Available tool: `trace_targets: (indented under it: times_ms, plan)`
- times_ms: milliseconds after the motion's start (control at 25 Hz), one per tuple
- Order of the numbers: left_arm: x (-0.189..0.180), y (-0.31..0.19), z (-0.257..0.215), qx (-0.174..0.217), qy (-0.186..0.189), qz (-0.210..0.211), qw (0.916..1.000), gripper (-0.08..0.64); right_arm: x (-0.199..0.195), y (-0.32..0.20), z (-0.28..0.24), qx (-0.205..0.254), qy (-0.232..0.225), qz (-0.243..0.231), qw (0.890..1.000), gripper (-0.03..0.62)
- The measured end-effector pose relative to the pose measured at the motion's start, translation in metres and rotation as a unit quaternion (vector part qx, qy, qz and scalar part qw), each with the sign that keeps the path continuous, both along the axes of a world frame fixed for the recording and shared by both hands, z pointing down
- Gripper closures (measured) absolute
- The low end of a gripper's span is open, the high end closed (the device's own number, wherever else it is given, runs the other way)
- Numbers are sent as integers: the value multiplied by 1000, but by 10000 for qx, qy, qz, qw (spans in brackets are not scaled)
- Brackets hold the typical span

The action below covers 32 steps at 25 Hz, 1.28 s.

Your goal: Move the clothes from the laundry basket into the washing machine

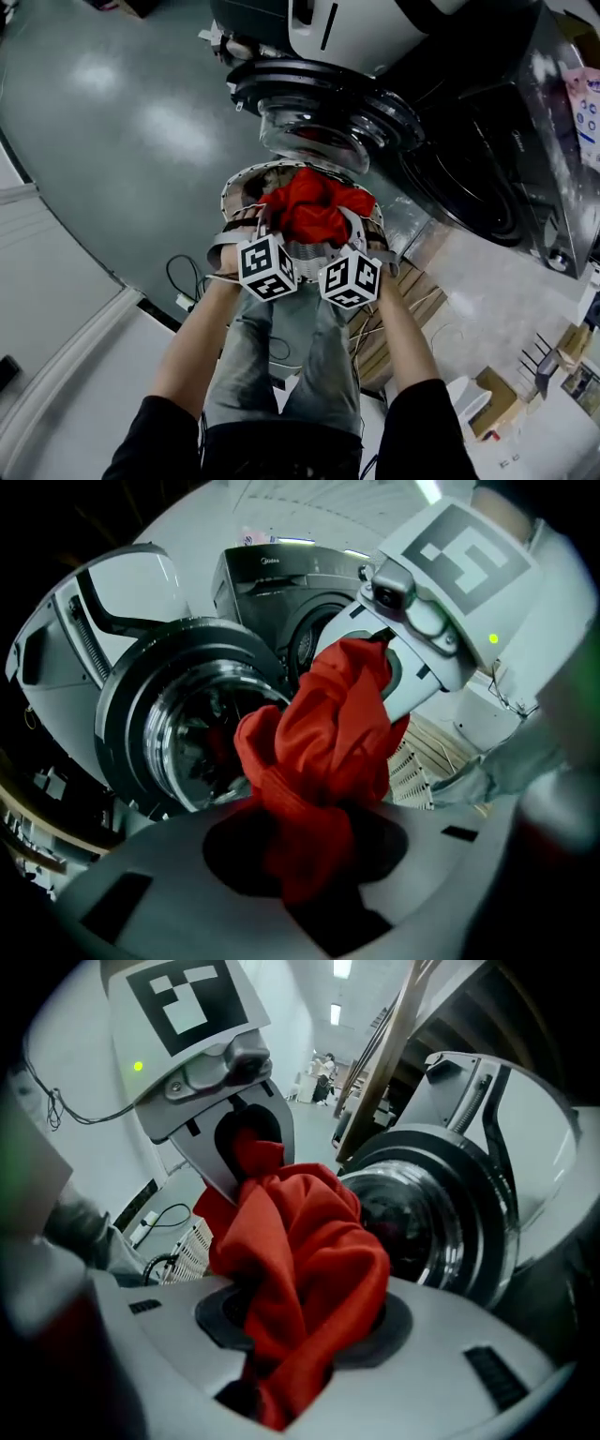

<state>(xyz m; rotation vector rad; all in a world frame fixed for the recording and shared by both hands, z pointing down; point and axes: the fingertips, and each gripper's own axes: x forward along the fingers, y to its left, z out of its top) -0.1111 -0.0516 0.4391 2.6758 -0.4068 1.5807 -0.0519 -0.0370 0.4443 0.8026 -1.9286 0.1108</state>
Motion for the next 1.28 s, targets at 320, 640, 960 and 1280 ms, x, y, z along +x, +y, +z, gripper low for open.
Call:
trace_targets:
  times_ms: [320,640,960,1280]
  plan:
    - [21,-2,-72,191,163,356,9991,425,21,1,-72,328,94,633,9974,419]
    - [79,15,-121,585,177,861,9944,425,77,22,-120,709,180,1040,9919,419]
    - [173,62,-177,1083,211,1378,9843,425,170,72,-174,1184,221,1604,9797,420]
    - [276,123,-224,1594,369,1932,9674,425,270,137,-223,1634,442,2173,9613,420]
